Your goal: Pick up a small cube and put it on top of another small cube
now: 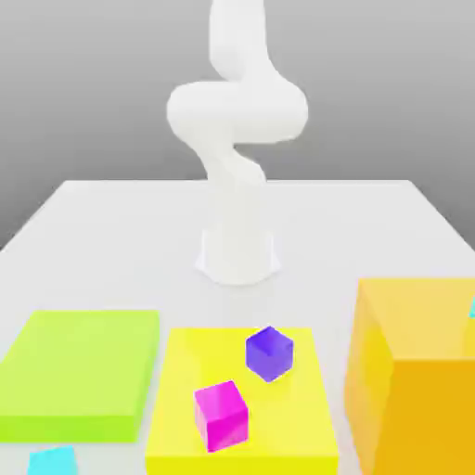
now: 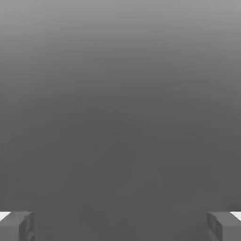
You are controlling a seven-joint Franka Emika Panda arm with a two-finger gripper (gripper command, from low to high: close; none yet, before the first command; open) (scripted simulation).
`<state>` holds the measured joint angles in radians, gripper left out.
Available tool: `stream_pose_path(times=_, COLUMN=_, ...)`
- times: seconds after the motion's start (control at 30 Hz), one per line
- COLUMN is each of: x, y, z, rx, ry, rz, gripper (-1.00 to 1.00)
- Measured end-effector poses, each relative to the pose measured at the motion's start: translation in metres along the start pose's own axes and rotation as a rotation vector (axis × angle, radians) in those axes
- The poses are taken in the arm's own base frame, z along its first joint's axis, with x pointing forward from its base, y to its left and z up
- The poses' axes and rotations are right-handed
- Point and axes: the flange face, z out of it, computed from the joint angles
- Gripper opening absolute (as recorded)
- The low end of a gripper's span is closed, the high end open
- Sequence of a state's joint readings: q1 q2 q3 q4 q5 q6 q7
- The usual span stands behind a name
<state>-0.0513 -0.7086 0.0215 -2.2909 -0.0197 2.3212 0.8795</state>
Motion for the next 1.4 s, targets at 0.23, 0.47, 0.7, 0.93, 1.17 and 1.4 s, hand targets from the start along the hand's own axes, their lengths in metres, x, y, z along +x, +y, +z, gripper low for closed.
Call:
stream_pose_path(times=0.23, x=0.026, y=0.022, z=0.122, rx=-0.208, ry=-0.015, rz=0.237, gripper=0.00)
stream_pose_path(times=0.47, x=0.042, y=0.076, z=0.237, rx=-0.391, ry=-0.032, rz=0.477, gripper=0.00)
stream_pose_path(times=0.7, x=0.046, y=0.161, z=0.340, rx=-0.559, ry=-0.051, rz=0.740, gripper=0.00)
stream_pose_path(times=0.93, x=0.019, y=0.248, z=0.428, rx=-0.704, ry=-0.090, rz=0.997, gripper=0.00)
stream_pose_path(times=1.17, x=-0.024, y=0.321, z=0.505, rx=-0.774, ry=-0.111, rz=1.139, gripper=0.00)
stream_pose_path(times=1.4, x=-0.031, y=0.328, z=0.514, rx=-0.773, ry=-0.111, rz=1.140, gripper=-1.00)
